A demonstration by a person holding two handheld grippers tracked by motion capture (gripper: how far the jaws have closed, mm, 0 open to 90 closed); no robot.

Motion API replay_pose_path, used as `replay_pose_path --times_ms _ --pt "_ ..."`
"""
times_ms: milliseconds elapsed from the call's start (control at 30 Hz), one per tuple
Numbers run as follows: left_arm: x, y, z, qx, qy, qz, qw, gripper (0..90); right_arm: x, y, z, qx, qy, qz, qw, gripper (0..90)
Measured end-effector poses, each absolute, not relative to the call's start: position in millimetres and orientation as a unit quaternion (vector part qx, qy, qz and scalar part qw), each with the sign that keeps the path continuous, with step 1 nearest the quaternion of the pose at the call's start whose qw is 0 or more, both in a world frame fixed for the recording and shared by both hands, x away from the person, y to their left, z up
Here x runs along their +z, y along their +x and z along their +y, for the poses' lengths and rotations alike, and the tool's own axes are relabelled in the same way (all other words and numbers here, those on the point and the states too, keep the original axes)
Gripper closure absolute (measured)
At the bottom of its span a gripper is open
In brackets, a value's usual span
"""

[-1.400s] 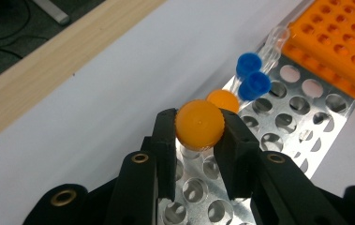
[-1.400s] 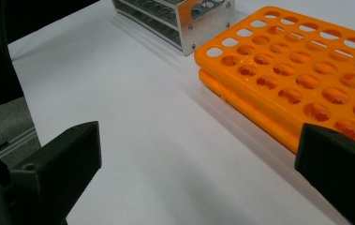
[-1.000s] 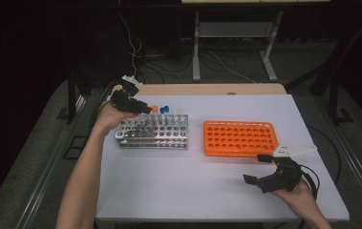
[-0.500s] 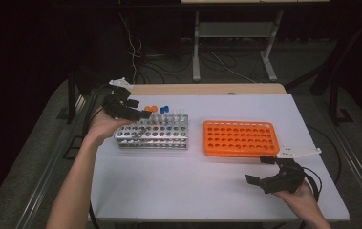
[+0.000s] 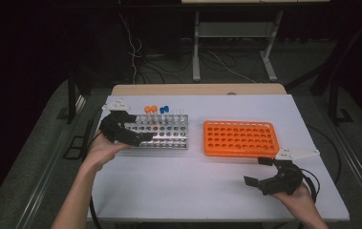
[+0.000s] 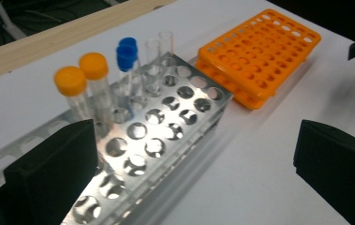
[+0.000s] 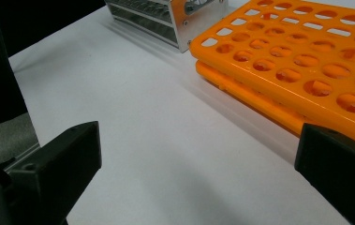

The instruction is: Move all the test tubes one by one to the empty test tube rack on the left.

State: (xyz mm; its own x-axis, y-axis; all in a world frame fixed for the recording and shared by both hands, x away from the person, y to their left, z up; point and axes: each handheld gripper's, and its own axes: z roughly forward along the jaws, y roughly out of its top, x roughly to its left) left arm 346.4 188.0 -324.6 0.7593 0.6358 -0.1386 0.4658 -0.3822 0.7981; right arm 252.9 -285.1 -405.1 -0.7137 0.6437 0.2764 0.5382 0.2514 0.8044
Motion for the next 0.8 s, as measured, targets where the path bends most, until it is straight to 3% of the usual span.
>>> replay_pose_path --times_ms 800 --pt "-387.1 279.8 181.1 0.08 0.808 0.316 0.49 0.0 -408.4 247.8 -286.6 0.486 0.382 0.785 0.051 0.3"
